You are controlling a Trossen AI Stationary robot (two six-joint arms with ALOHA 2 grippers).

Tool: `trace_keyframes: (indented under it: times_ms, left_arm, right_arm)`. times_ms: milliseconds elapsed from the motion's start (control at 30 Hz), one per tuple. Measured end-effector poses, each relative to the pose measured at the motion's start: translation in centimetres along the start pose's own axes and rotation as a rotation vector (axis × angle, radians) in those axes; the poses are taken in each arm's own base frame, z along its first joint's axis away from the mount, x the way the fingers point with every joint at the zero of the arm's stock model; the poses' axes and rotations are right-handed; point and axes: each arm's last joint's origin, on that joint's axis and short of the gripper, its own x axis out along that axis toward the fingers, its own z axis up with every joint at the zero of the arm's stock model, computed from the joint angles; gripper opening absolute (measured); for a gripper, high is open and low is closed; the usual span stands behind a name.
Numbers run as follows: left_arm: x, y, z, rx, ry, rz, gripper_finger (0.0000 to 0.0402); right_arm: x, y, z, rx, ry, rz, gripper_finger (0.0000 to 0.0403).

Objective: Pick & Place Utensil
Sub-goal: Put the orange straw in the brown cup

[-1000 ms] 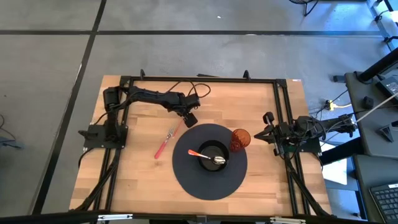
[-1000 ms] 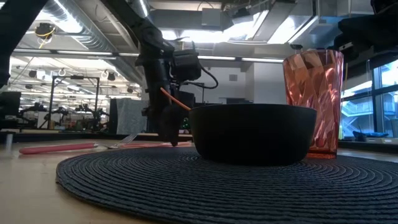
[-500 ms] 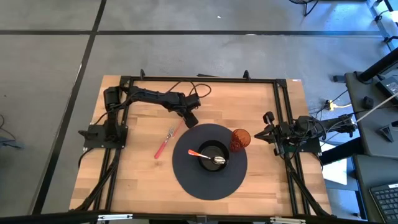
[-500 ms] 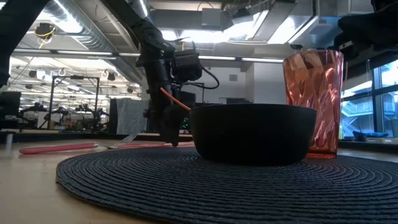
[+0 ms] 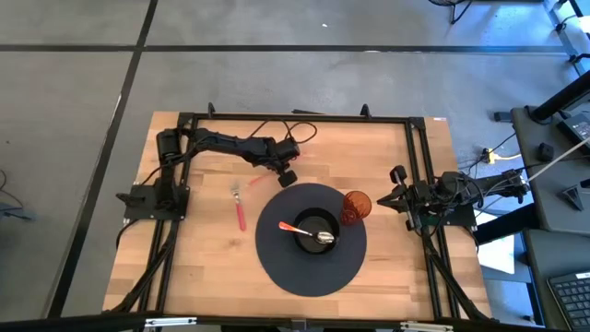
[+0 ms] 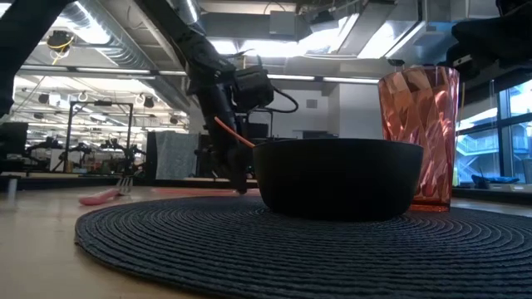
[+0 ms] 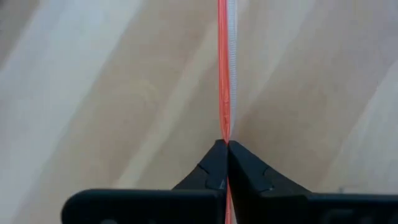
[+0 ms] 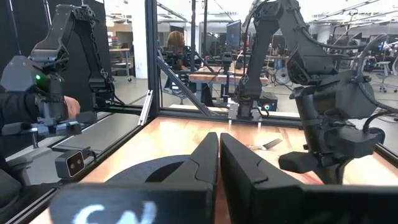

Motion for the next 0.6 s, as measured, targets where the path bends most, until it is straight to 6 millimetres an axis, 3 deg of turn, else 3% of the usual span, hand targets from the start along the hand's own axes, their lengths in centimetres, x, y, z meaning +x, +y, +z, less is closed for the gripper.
trace_keyframes:
  times_ms: [267,467,600]
  left_arm:
    - [-3.6,0.2,1.4,0.008,-0.126,0.014,0.0002]
    - [-9.2,-0.9,2.7,0.041,-0.330,-0.023,0.0002]
    - [-14.2,-2.3,3.2,0.085,-0.534,-0.064,0.0002]
  right_arm:
    - [0.0,0.0,0.0,0.000,0.000,0.001,0.0017]
    - [0.0,0.0,0.0,0.000,0.000,0.001,0.0017]
    - [0.0,0.0,0.0,0.000,0.000,0.001,0.0017]
